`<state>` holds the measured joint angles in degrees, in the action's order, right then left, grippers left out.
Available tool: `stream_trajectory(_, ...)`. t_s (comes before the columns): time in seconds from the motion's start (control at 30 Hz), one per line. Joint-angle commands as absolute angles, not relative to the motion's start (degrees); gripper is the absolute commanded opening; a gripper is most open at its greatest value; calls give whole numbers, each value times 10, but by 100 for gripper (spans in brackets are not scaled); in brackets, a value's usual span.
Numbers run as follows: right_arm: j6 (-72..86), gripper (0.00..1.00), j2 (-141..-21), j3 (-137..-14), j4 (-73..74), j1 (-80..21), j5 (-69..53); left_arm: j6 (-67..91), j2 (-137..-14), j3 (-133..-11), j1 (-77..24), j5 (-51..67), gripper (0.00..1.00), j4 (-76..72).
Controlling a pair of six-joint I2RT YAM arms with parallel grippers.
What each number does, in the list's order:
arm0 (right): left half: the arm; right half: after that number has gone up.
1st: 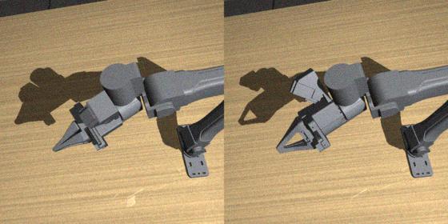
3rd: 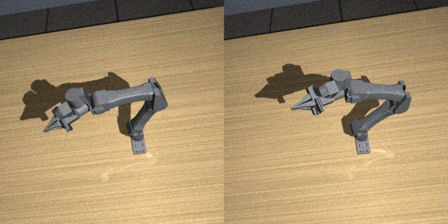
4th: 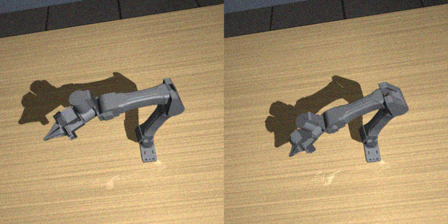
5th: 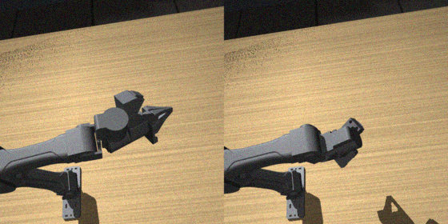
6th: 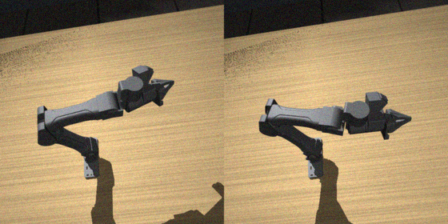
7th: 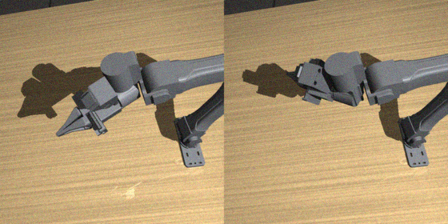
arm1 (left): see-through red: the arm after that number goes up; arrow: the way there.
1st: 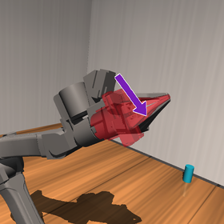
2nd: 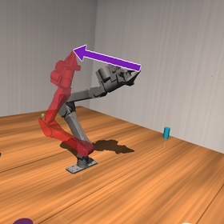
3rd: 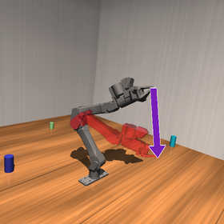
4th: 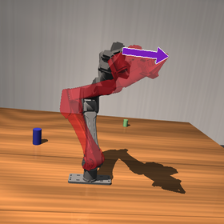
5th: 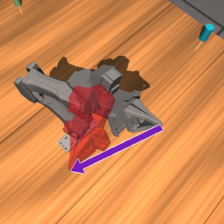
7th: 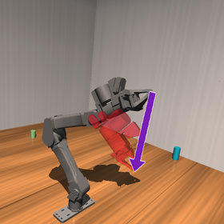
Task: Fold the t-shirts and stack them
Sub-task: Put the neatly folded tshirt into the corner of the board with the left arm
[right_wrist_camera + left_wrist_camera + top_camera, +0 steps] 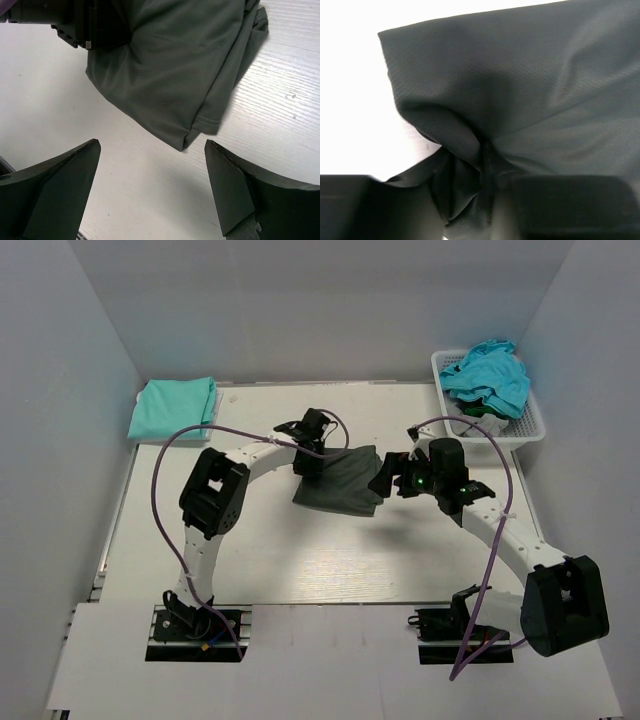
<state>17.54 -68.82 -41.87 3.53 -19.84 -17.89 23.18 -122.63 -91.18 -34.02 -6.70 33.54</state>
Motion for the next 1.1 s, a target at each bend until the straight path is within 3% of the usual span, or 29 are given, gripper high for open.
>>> stream_trajectory(0.0, 166, 91, -672, -429, 43, -196, -151, 223, -1272, -896, -346, -80, 35, 377)
stream_trajectory(0.03, 167, 91, -670, -429, 45, -196, -146, 223, -1272, -896, -346, -80, 27, 377)
stream_trajectory(0.07, 166, 91, -668, -429, 47, -195, -141, 223, -1277, -896, -346, -90, 6, 377)
stream_trajectory(0.1, 166, 91, -664, -428, 50, -197, -135, 223, -1277, -904, -346, -101, 0, 383)
stream_trajectory(0.23, 163, 91, -645, -426, 55, -195, -109, 205, -1251, -951, -340, -199, 0, 424)
stream_trajectory(0.43, 170, 91, -628, -425, 66, -196, -84, 81, -1157, -975, -328, -258, 0, 351)
stream_trajectory(0.73, 171, 91, -624, -446, 92, -195, -68, -61, -1078, -994, -288, -241, 0, 308)
stream_trajectory(1.07, 194, 91, -616, -505, 147, -196, -50, -152, -1110, -1118, -189, -256, 0, 326)
